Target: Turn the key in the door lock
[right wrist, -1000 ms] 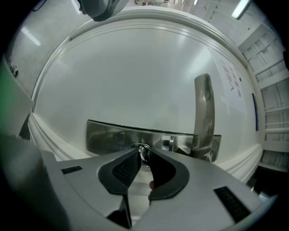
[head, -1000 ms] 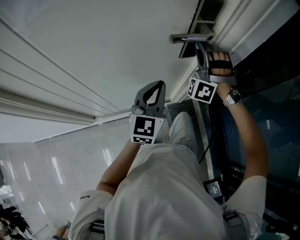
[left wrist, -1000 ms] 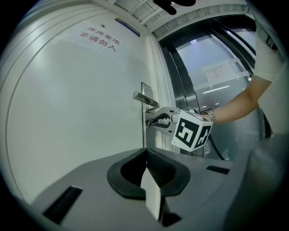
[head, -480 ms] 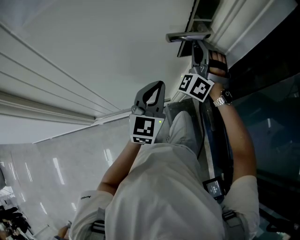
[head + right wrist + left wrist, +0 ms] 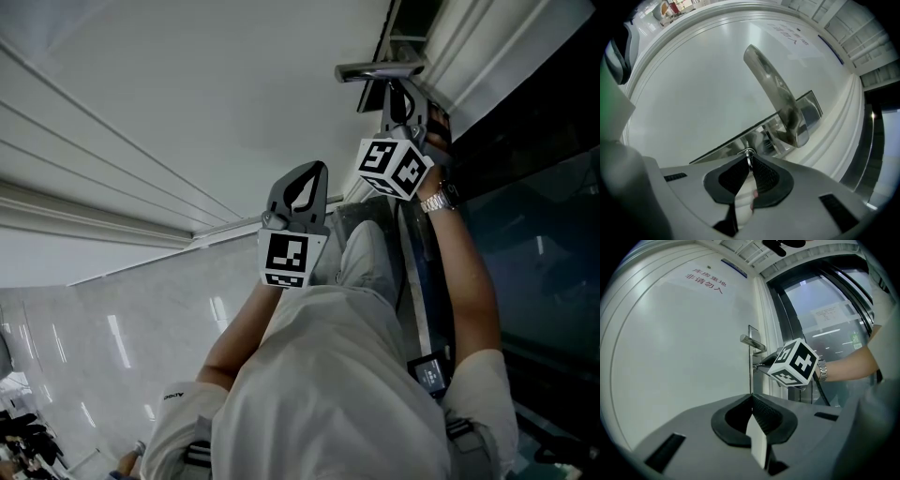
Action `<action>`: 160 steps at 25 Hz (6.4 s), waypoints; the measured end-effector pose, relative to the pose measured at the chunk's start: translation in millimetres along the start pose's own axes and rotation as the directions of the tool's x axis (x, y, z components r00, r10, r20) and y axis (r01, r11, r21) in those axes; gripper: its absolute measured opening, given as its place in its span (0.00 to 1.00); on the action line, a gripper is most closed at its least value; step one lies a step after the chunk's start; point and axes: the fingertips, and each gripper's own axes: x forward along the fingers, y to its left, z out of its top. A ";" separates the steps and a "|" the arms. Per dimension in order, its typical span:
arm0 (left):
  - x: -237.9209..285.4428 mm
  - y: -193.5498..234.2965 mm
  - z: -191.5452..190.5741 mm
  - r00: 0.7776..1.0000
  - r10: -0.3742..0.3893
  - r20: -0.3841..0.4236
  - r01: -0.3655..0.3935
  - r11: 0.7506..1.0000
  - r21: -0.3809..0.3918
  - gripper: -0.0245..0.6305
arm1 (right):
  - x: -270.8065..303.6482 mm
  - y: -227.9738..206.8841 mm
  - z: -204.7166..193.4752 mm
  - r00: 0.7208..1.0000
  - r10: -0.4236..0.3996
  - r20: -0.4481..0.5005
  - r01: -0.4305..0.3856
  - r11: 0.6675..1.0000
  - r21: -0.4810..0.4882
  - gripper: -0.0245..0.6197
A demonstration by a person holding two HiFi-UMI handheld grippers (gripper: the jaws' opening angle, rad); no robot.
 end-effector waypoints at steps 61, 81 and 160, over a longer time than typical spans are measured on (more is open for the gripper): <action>-13.6 1.6 -2.5 0.999 0.034 -0.011 -0.034 0.999 0.001 0.05 | -0.9 -6.3 -8.7 0.921 0.207 0.329 -0.233 -0.381 0.894 0.05; -13.0 5.5 -8.0 0.999 0.026 -0.019 -0.026 1.000 -0.007 0.05 | 0.4 -3.5 -11.6 0.917 0.143 0.373 -0.157 -0.730 0.665 0.05; -5.0 15.0 -14.5 0.999 0.013 -0.031 -0.013 1.000 -0.004 0.05 | -5.2 16.3 5.3 0.991 0.122 -0.046 -0.126 0.987 -0.096 0.24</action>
